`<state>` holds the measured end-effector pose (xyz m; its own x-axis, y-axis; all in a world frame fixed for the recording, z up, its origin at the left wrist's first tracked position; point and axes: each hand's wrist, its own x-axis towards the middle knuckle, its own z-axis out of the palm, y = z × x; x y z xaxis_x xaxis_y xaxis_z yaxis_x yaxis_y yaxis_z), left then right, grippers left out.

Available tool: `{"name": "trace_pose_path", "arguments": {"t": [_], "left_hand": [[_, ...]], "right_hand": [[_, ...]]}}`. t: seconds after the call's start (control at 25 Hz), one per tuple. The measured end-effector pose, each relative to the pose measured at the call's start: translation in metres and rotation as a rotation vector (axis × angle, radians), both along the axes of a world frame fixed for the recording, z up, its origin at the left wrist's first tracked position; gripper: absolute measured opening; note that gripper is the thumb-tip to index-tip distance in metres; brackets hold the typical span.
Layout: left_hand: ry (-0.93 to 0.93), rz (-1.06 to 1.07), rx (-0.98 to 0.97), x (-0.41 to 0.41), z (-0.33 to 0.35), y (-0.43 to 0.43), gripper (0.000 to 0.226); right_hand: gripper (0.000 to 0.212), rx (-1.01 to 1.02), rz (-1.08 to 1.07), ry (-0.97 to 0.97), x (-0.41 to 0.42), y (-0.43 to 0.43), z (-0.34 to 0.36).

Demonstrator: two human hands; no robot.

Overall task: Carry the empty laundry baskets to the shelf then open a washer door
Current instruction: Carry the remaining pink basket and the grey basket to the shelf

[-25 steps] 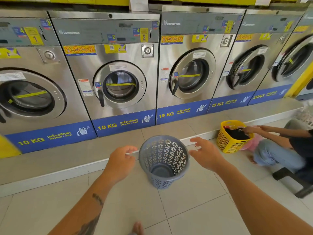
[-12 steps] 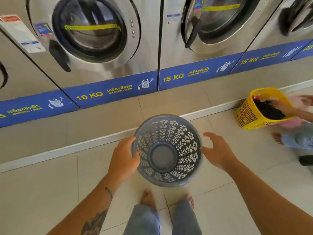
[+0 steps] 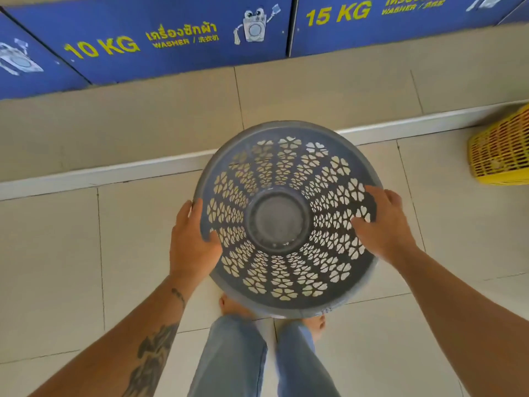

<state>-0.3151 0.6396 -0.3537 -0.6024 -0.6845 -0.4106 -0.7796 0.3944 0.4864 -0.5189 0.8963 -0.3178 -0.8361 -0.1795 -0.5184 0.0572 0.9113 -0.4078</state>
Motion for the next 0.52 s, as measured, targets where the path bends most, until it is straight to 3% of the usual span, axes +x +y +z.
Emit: {"name": "trace_pose_path", "arguments": {"t": [0.28, 0.52], "left_hand": [[0.075, -0.005, -0.105, 0.012, -0.014, 0.002, 0.071], [0.102, 0.187, -0.220, 0.044, 0.070, 0.005, 0.058]], "right_hand": [[0.064, -0.016, -0.081, -0.028, -0.001, 0.006, -0.022], [0.066, -0.116, 0.091, 0.059, 0.009, -0.015, 0.056]]}}
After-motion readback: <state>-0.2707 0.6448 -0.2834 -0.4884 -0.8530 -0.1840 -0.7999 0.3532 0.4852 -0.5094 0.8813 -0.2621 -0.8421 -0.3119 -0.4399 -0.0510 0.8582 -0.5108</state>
